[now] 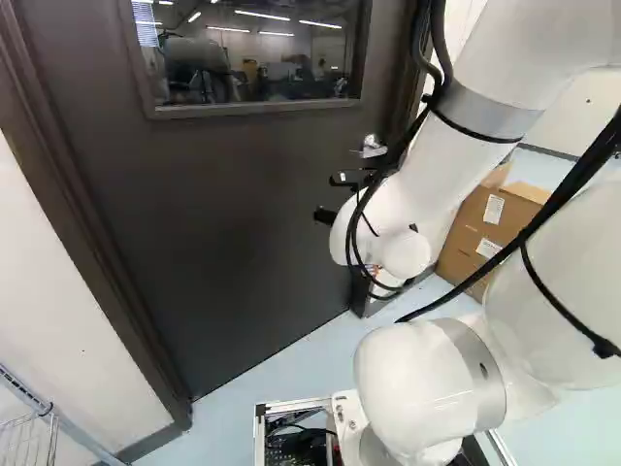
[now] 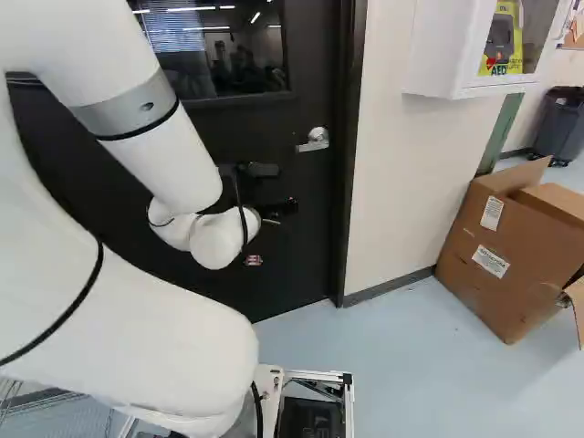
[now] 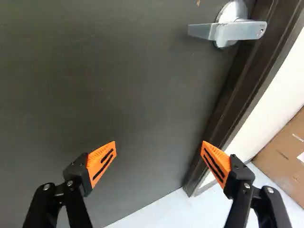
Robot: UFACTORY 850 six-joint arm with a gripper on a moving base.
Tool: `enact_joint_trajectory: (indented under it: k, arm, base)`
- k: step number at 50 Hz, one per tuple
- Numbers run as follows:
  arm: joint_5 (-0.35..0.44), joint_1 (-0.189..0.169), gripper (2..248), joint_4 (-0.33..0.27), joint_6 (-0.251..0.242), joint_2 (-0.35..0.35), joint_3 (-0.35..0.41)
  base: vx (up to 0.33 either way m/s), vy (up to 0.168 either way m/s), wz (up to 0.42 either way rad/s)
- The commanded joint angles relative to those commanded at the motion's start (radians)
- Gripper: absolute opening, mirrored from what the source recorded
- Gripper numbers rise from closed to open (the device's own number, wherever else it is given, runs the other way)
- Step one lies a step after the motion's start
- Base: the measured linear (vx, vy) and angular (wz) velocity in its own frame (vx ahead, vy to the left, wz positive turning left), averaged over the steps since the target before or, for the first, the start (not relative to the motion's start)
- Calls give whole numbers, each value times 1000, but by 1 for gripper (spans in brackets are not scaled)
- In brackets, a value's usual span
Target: Open the door and move inside
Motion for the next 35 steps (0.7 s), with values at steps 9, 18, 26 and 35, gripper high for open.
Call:
enact_joint_trajectory:
  k: [9, 18, 26, 35]
  arm:
    - [0, -13, 247, 0, 0, 6, -17]
    - [0, -29, 247, 0, 0, 9, -38]
    - [0, -46, 247, 0, 0, 8, -59]
    - [0, -68, 247, -6, 0, 7, -82]
  base:
    - [0, 0, 0]
    - [0, 0, 0]
    - [0, 0, 0]
    - [0, 0, 0]
